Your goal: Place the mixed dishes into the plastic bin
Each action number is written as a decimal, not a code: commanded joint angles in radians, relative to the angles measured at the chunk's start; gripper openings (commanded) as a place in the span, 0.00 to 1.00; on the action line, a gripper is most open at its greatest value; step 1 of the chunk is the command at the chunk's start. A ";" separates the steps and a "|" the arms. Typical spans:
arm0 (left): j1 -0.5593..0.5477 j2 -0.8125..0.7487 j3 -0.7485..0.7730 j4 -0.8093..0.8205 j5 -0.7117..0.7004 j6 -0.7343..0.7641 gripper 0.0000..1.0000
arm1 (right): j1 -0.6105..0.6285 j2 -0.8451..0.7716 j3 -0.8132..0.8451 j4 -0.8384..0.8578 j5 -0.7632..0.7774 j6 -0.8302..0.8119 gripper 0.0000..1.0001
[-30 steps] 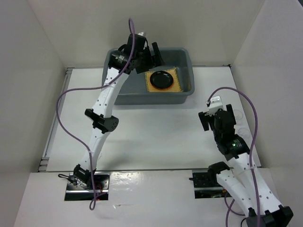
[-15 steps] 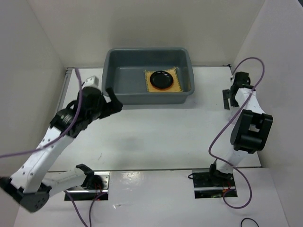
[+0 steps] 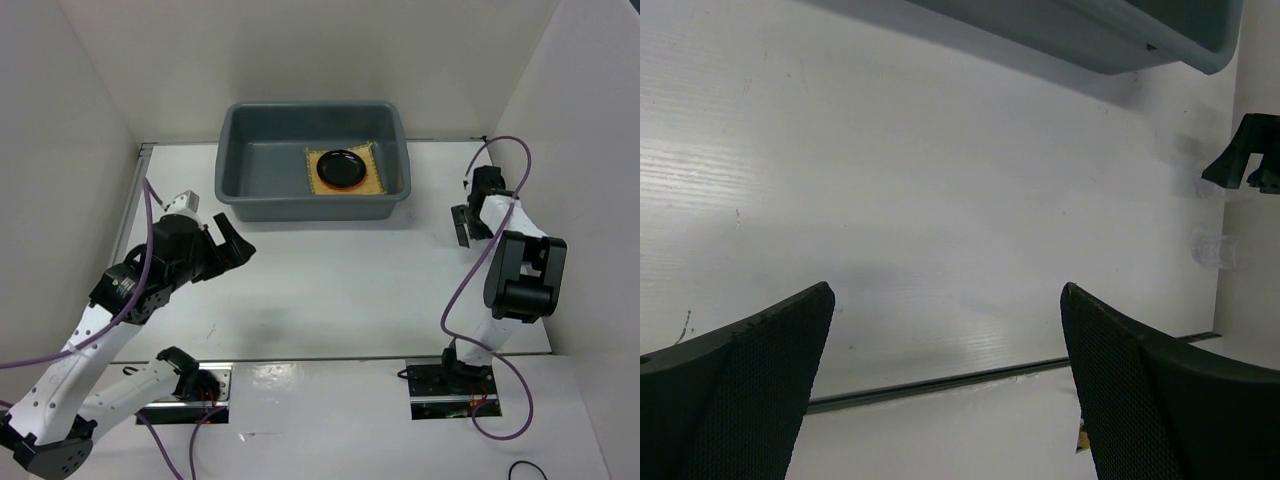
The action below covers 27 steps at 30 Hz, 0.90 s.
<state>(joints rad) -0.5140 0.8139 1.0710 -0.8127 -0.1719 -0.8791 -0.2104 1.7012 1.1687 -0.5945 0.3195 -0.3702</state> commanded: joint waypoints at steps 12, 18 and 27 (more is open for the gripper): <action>0.014 -0.154 -0.051 -0.039 0.005 -0.124 1.00 | -0.004 0.086 0.052 0.015 -0.100 -0.044 0.05; 0.014 -0.266 -0.072 -0.086 -0.024 -0.161 1.00 | 0.045 -0.124 0.245 -0.118 -0.168 -0.022 0.00; 0.014 -0.202 -0.050 -0.161 -0.054 -0.150 1.00 | 0.793 -0.133 0.776 -0.235 -0.240 -0.165 0.00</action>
<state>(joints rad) -0.5060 0.5678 0.9989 -0.9436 -0.2005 -1.0271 0.4263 1.5093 1.8351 -0.7490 0.1116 -0.4911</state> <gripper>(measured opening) 1.001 0.149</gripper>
